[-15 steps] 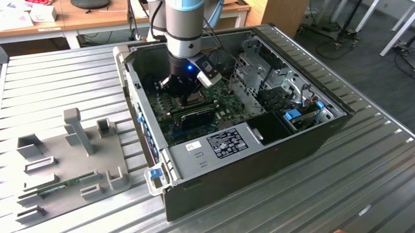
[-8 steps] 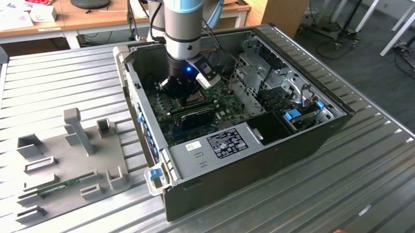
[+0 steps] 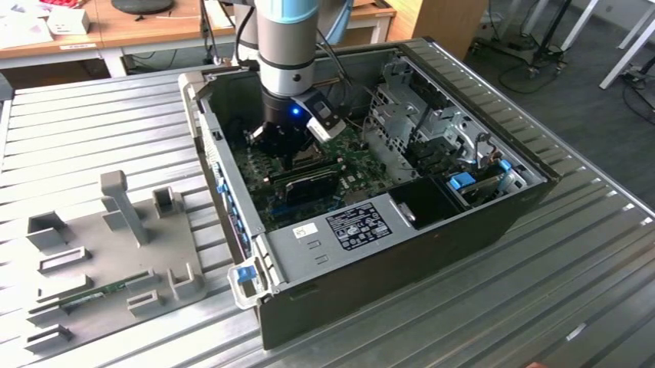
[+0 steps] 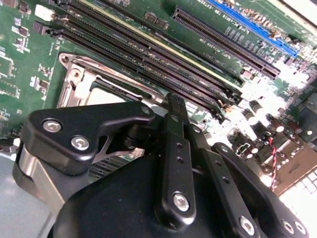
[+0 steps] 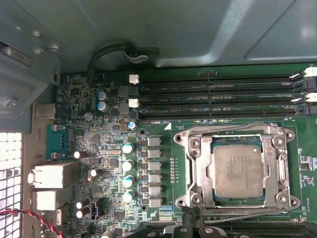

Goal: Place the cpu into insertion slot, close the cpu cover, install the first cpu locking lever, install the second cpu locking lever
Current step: 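Install the second cpu locking lever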

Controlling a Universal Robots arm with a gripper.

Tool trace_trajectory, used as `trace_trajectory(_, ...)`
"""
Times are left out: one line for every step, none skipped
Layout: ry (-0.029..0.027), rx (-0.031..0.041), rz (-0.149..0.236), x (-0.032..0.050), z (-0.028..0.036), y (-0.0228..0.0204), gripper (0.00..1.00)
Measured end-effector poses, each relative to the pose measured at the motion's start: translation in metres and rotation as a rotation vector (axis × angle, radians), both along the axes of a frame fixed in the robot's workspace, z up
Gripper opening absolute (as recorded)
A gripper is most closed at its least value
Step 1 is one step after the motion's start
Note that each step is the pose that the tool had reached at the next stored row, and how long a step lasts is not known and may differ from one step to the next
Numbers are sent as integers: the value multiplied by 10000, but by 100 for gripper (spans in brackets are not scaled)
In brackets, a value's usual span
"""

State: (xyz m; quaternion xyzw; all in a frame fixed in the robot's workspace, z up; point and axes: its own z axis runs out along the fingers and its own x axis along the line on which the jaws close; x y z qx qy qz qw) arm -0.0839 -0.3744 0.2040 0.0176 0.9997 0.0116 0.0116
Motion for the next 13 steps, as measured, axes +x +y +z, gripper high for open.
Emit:
trace_trajectory(-1,0,0,0,-1,0,10)
trace_trajectory(-3,5,-1,-1,-6,0,10)
trace_trajectory(-3,8,-1,-2,-12,1,10)
trace_trajectory(-1,10,-1,-4,-17,0,10)
trace_trajectory(0,13,0,-5,-23,0,10)
trace_trajectory(0,20,-1,-7,-27,0,10)
trace_trajectory(0,28,-1,-10,-32,0,10)
trace_trajectory(-1,35,-2,-13,-37,0,10)
trace_trajectory(-1,45,-1,-15,-40,0,10)
trace_trajectory(0,57,0,-17,-43,0,10)
trace_trajectory(1,70,0,-19,-44,0,10)
trace_trajectory(1,73,0,-19,-44,0,10)
trace_trajectory(1,75,0,-19,-45,1,10)
